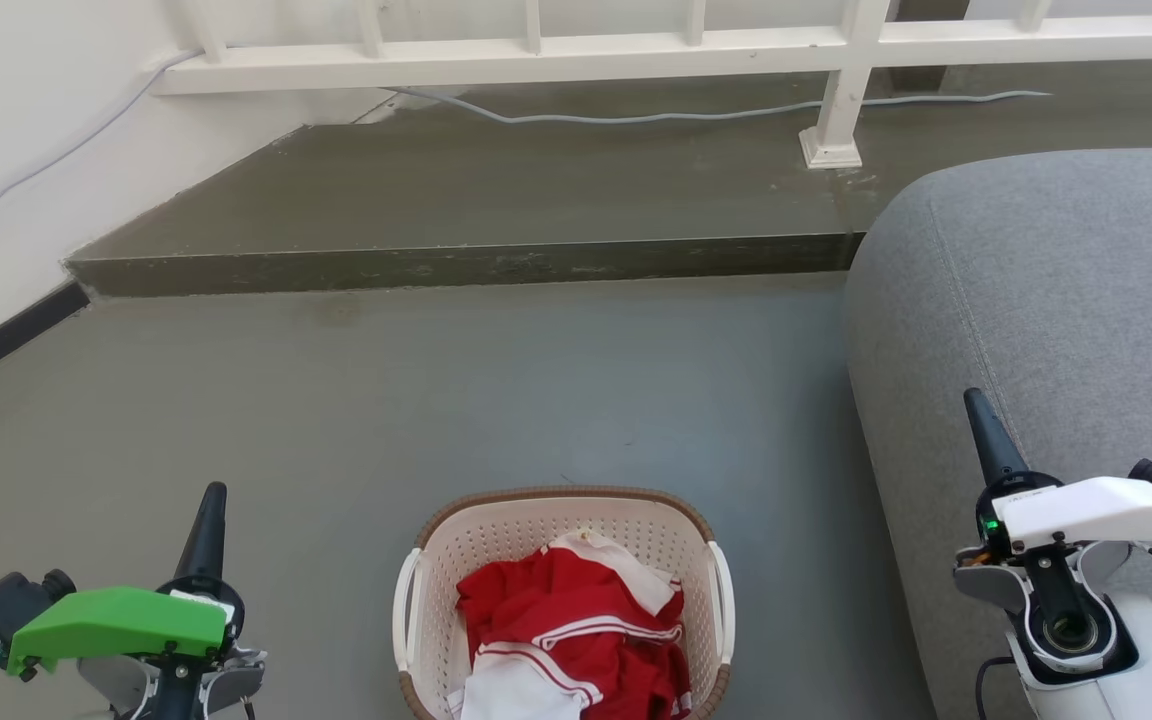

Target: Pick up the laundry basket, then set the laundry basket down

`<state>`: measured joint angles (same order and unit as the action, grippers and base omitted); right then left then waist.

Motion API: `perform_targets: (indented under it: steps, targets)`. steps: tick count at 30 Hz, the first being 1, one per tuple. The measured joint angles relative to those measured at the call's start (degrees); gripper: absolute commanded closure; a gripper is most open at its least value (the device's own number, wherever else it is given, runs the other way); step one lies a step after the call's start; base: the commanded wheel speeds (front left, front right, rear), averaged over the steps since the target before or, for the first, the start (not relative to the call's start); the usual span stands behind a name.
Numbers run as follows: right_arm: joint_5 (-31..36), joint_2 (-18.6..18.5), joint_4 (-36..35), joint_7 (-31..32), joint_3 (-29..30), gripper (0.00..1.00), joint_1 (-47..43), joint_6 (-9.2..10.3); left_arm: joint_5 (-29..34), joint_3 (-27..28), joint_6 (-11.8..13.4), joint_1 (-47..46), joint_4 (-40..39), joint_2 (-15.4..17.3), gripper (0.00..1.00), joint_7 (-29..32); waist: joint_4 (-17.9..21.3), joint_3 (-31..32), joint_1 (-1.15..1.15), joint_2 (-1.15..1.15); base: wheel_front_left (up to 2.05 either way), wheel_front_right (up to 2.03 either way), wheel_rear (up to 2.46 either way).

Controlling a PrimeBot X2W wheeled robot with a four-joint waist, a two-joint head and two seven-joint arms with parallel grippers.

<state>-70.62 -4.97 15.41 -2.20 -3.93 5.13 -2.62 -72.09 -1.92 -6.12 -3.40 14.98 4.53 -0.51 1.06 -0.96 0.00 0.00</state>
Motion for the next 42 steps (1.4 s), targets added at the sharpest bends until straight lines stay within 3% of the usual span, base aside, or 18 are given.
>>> perform_targets:
  steps: [33,42]
  targets:
    - [-23.5,0.5,0.2,5.8,8.3,1.0,-0.1,-3.93,-19.8,5.8,-0.8,-0.1,0.9,-1.9,1.0,6.4,-1.1,0.8,0.0,0.0,0.0,0.0,0.0]
    - [-23.8,0.5,0.3,5.8,8.5,1.0,-0.1,-3.93,-19.9,5.9,-0.9,-0.1,0.9,-2.0,1.0,6.4,-1.1,0.8,0.0,0.0,0.0,0.0,0.0]
